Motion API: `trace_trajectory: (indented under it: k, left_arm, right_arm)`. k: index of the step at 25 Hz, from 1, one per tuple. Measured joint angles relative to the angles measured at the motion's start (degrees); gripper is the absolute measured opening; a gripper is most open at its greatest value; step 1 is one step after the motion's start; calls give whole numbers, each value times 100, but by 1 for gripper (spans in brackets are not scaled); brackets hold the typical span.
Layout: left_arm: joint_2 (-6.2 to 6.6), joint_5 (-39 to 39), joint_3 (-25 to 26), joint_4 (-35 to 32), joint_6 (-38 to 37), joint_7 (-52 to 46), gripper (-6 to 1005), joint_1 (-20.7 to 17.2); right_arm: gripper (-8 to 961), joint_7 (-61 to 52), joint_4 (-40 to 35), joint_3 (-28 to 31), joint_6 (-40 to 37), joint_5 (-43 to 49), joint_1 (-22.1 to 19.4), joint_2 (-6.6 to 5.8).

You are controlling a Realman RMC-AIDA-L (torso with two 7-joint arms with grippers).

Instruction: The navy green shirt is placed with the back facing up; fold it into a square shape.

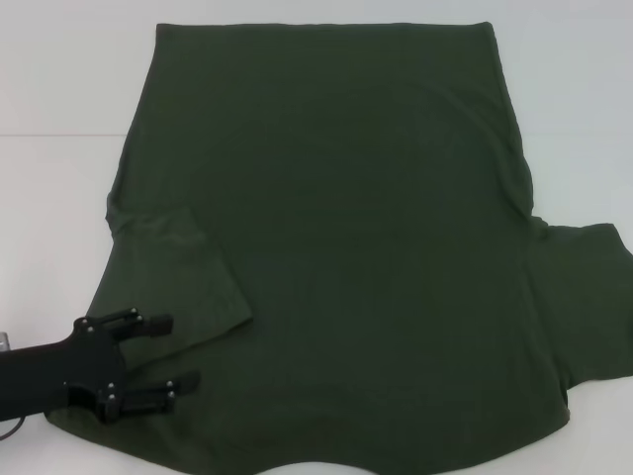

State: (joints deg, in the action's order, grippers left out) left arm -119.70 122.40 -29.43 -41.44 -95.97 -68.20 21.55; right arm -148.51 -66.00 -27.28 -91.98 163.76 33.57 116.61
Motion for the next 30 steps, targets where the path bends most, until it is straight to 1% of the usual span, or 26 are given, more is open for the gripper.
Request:
trace_trajectory:
  k: [4,12,17,24,30]
  left_arm:
    - [-17,4,-2,4,9,0,835,-2]
    - [-33,10,-1,5,17,0,835,-19]
    - [-38,12,-1,5,18,0,835,-30]
    - [-43,12,-1,5,17,0,834,-30]
    - [-44,12,12,5,26,0,834,-20]
  right_arm:
    - [911,18,279,-3,253,2,70,-8]
    - [911,53,1127,-133,848,4,237,-116]
    - [911,53,1303,-164,1053,5,260,-130]
    - [912,52,1334,-202,1128,-1,287,-119]
    - [912,51,1633,-284,1249,-2,390,-142]
